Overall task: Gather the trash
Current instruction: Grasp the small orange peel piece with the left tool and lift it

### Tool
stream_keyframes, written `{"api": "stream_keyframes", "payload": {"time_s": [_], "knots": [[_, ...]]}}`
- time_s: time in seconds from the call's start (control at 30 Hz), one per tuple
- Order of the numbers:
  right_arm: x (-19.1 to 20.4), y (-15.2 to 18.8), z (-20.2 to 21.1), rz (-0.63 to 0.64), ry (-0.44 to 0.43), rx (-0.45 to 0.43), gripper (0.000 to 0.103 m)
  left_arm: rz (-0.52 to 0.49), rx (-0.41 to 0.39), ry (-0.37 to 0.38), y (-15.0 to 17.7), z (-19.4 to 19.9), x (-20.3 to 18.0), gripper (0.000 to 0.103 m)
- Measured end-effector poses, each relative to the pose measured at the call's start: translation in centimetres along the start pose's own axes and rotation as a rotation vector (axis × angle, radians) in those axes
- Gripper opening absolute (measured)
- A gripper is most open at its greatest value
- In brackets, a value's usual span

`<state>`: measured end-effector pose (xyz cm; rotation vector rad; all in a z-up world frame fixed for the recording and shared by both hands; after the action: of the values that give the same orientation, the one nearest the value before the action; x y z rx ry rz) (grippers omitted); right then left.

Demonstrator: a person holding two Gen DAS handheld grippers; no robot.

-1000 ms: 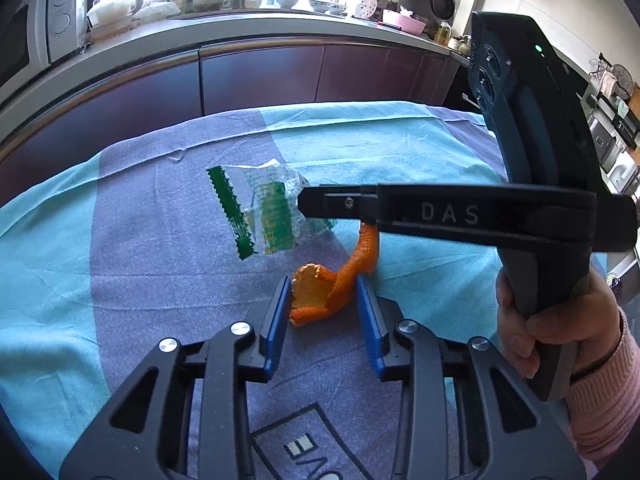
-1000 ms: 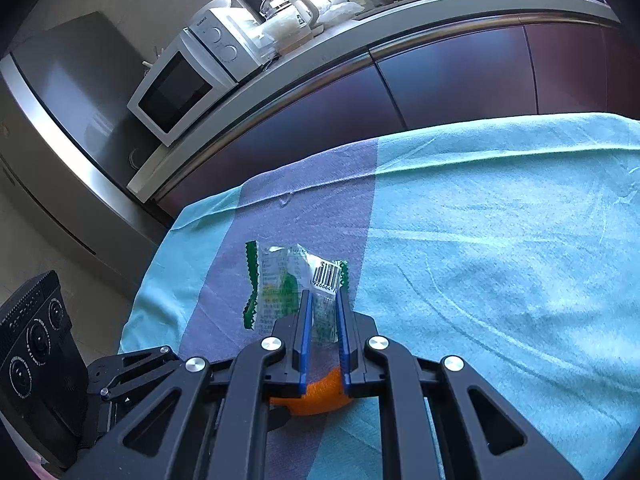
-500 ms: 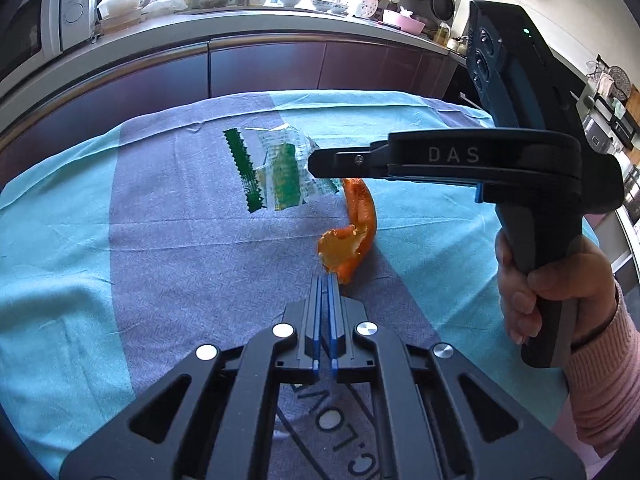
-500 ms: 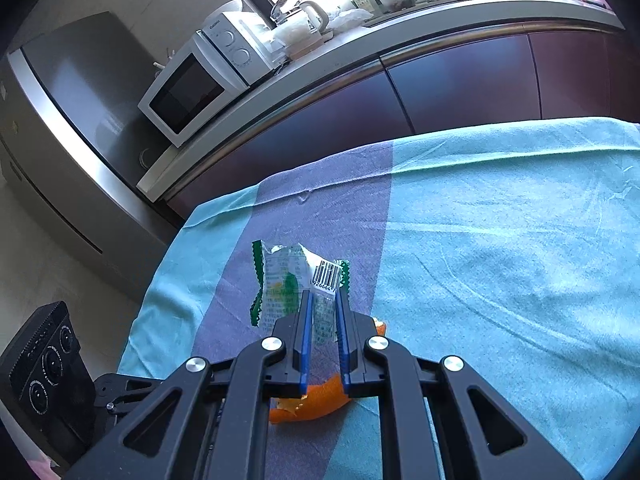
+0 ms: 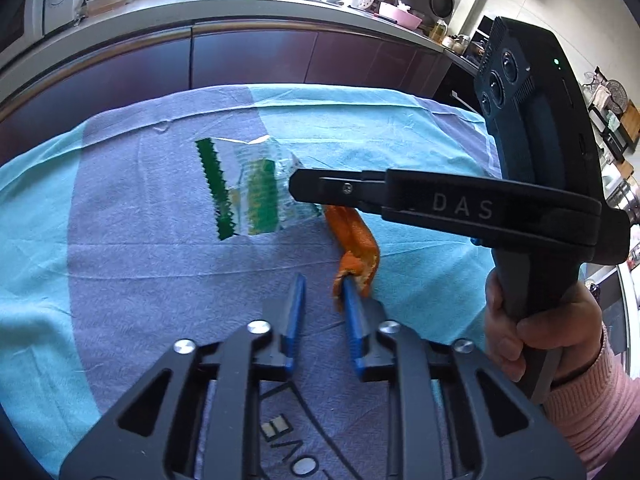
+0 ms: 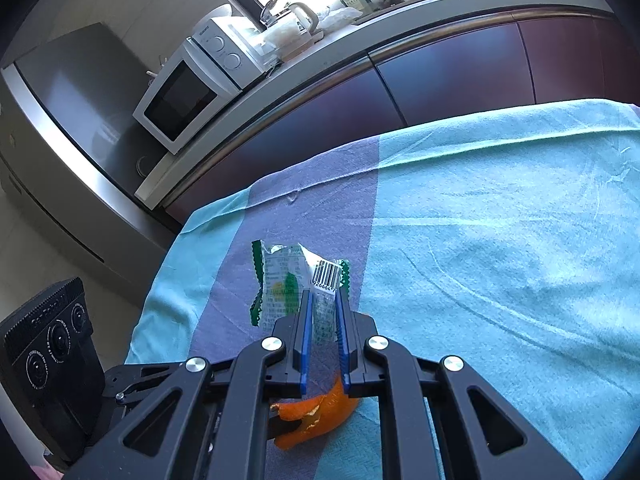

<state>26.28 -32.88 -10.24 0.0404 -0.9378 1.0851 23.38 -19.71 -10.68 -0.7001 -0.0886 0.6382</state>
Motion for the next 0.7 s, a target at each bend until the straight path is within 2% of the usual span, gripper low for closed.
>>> {"api": "stream_keyframes", "payload": {"time_s": [0.03,0.1,0.23,0.3,0.7], "knots": [[0.0,0.0,0.0,-0.001,0.0,0.001,0.01,0.002,-0.002,0.011,0.0,0.0,-0.1,0.007],[-0.1,0.0,-0.1,-0.005,-0.002,0.003,0.01,-0.007,-0.008,0.016,0.0,-0.1,-0.3,0.006],[-0.1,0.0,0.1,-0.006,-0.008,0.0,0.01,-0.012,-0.023,-0.018,0.3,0.5,-0.9,0.004],[-0.1,0.0,0.2,-0.009,-0.016,-0.001,0.01,-0.004,-0.036,-0.015,0.5,1.0,-0.9,0.003],[2.4,1.3,1.4,0.032,-0.083,-0.013,0.01,0.029,-0.107,-0.118,3.6,6.9,-0.1,0.003]]}}
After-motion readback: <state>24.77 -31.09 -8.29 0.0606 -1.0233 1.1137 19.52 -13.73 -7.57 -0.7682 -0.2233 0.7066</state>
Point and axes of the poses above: each gripper's, at about its wrist camera, not at the fingertips, and z roughly against the way its jaws point, x to its left, y to its underside, the point moved 2 cm from there along -z, roughly the way its jaws point, and after that the axes turned 14 degrees about -z, right-handed, at the moved point
